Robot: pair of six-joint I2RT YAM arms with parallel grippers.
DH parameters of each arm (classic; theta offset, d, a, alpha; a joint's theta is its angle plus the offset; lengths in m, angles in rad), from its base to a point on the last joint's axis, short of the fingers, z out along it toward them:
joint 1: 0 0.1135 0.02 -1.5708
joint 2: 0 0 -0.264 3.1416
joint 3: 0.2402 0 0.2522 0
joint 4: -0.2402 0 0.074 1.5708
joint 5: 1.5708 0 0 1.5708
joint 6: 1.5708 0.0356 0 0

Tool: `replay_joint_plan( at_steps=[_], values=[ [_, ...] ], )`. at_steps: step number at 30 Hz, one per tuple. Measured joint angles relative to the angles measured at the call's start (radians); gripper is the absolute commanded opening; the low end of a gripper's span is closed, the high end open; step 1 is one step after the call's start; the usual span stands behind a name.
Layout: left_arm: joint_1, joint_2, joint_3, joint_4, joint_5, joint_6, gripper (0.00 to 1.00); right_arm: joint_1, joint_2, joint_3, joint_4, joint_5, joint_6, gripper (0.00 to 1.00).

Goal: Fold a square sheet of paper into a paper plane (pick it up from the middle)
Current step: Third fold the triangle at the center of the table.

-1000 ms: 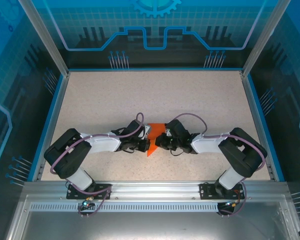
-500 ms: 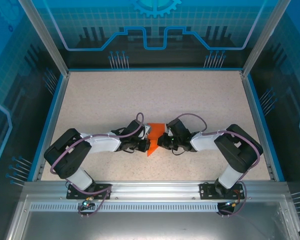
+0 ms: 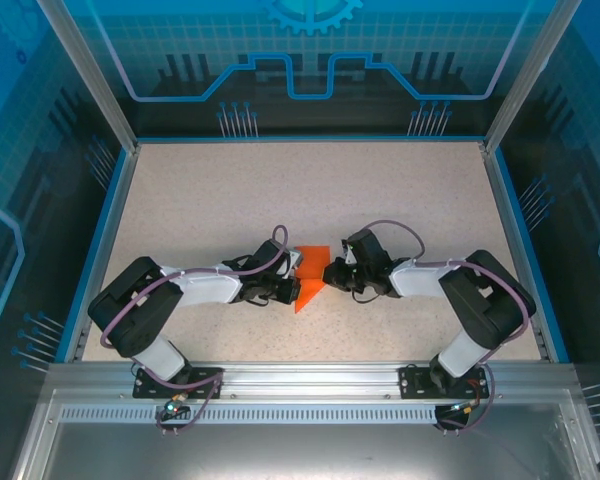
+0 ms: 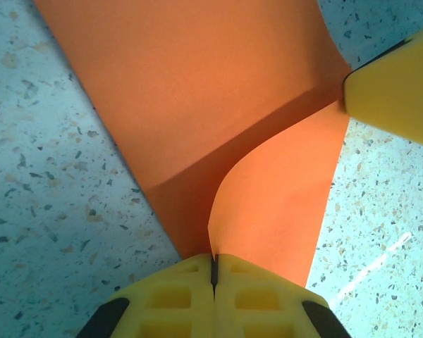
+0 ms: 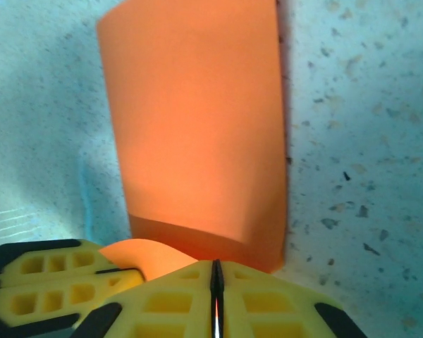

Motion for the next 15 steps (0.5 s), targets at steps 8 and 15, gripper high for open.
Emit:
replay_joint_plan(
  at_steps=[8,15],
  values=[
    [0.0,0.0,0.001,0.0,0.0,0.001,0.0,-0.002,0.034,0.014,-0.009,0.004,-0.003,0.11],
    [0.0,0.0,0.001,0.0,0.0,0.002,0.0,-0.016,-0.027,0.019,-0.054,0.011,-0.023,0.11]
  ],
)
